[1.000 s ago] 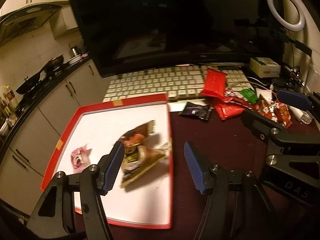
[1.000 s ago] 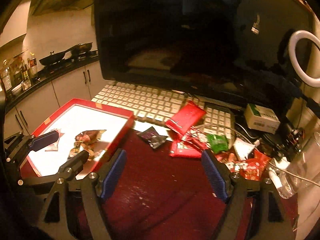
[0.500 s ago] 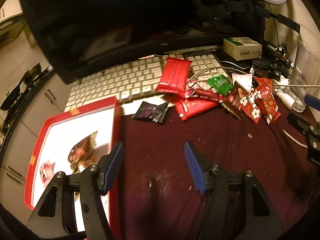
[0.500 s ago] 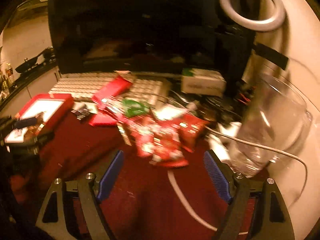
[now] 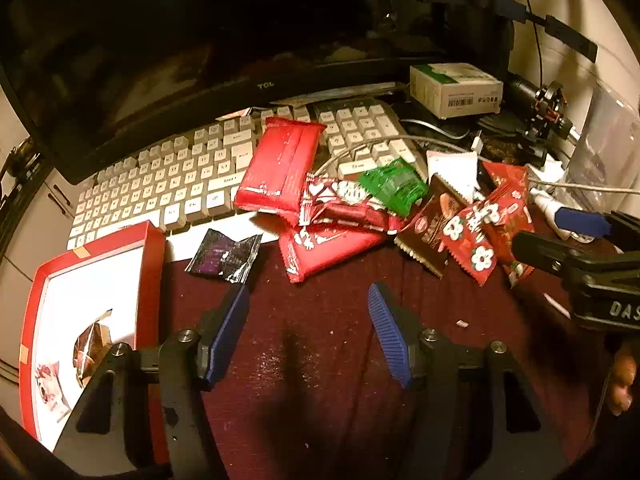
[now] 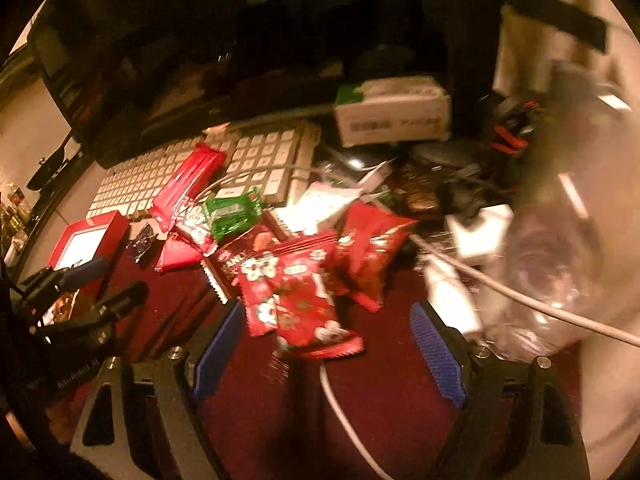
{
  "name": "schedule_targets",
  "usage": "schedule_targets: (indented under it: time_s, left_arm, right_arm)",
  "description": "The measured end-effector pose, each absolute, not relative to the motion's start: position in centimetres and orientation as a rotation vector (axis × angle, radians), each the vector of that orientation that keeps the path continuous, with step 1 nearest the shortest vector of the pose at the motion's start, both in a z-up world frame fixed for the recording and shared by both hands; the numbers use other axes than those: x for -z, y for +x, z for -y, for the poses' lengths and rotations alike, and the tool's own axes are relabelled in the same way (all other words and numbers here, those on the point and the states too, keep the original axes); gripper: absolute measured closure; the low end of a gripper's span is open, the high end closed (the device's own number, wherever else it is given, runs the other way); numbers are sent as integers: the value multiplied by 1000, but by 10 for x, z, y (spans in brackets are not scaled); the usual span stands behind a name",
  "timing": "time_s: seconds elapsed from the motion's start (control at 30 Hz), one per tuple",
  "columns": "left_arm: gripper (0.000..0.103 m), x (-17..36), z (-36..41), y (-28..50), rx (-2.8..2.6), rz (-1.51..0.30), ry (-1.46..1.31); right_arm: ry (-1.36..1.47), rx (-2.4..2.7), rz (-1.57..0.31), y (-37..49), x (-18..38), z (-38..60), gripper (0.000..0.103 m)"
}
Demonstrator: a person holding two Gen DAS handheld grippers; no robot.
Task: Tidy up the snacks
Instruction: 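Move both grippers back over the snack pile, then grasp a red patterned bag with right gripper while left grasps red flowered bag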
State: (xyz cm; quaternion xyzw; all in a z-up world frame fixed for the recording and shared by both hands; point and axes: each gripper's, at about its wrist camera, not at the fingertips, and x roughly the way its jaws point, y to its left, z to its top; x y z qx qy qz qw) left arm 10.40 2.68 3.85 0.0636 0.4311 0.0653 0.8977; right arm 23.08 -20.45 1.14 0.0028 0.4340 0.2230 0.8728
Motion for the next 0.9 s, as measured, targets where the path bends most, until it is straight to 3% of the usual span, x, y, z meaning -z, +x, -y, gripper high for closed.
schedule_targets:
  time_s: [0.27,0.3,0.37,0.63,0.9]
  left_arm:
    - [42,-38,-34,104,-152,-908,109]
    - [42,-39,-31,106,-147,-905,113]
    - [42,-40,-26,108,-140,-900,127]
    - [42,-49,4,125,-47,-845,217]
    - [42,-42,32,160,135,-870,279]
  right_arm:
    - [-53,-471,-951,248,10,175,20]
    - [-51,-472,-949,249,12,175,24]
    - [-23,-483,-940,251,14,180,59]
    - [210,-539,-935,260,12,215,66]
    - [210,-490,-747,243,-14,229,66]
